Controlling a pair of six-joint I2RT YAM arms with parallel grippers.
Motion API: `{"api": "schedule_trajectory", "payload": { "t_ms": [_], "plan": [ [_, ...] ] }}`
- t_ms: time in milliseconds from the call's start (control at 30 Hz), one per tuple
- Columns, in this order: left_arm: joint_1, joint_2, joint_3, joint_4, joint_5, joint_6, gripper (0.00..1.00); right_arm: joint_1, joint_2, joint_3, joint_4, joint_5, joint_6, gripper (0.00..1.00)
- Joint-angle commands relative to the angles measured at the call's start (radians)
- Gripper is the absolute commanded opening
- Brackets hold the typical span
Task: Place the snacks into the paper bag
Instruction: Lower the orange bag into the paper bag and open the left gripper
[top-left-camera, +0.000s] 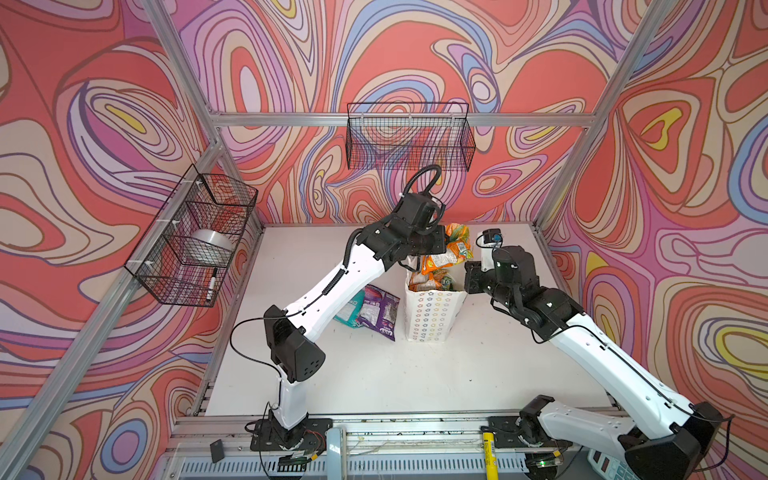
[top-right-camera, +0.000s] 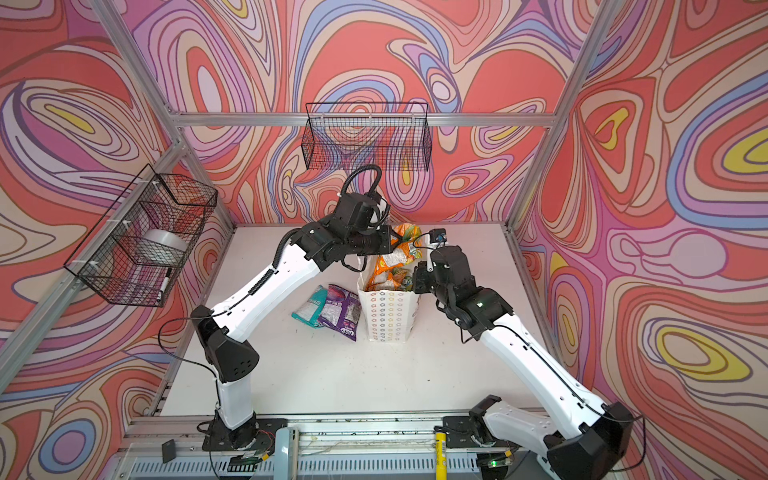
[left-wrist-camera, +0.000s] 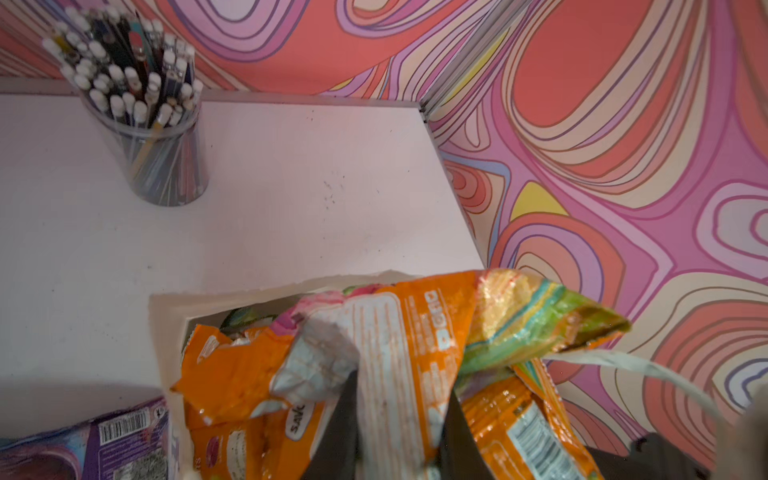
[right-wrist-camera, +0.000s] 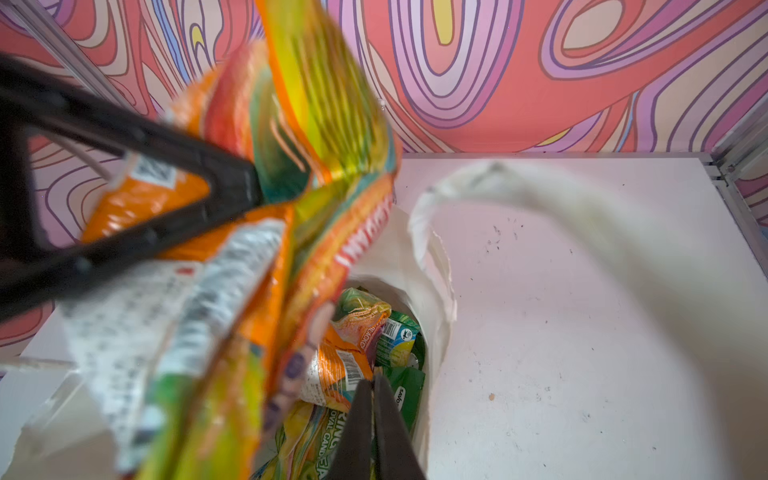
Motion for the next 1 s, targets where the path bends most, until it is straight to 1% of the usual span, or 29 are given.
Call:
{"api": "schedule_trajectory", "payload": {
  "t_ms": [0, 100, 200, 233, 400, 600, 833, 967],
  "plan": [
    [-0.009, -0.063, -0.011, 0.029, 0.002, -0.015, 0.06, 0.004, -0.010, -0.008, 0.002, 0.008, -0.010, 0.00],
    [-0.008, -0.058, -0.037, 0.020, 0.004, -0.019, 0.05, 0.007, -0.007, -0.009, 0.003, 0.007, -0.009, 0.00],
    [-0.017, -0.041, -0.026, -0.029, -0.010, -0.007, 0.05, 0.004, 0.001, -0.008, 0.003, 0.005, -0.009, 0.00],
    [-0.021, -0.035, -0.014, -0.053, -0.028, 0.001, 0.05, 0.005, 0.001, -0.008, 0.003, 0.005, -0.009, 0.00],
    [-0.071, -0.005, 0.061, -0.177, -0.191, 0.071, 0.06, 0.005, 0.001, -0.008, 0.004, 0.006, -0.009, 0.00],
    [-0.124, 0.060, 0.174, -0.277, -0.306, 0.132, 0.08, 0.004, 0.012, -0.007, 0.005, 0.007, -0.009, 0.00],
    [-0.138, 0.119, 0.235, -0.310, -0.343, 0.152, 0.08, 0.005, 0.013, -0.008, 0.006, 0.006, -0.010, 0.00],
    [-0.138, 0.172, 0.302, -0.344, -0.374, 0.166, 0.09, 0.004, 0.015, -0.008, 0.006, 0.003, -0.009, 0.00]
  ]
}}
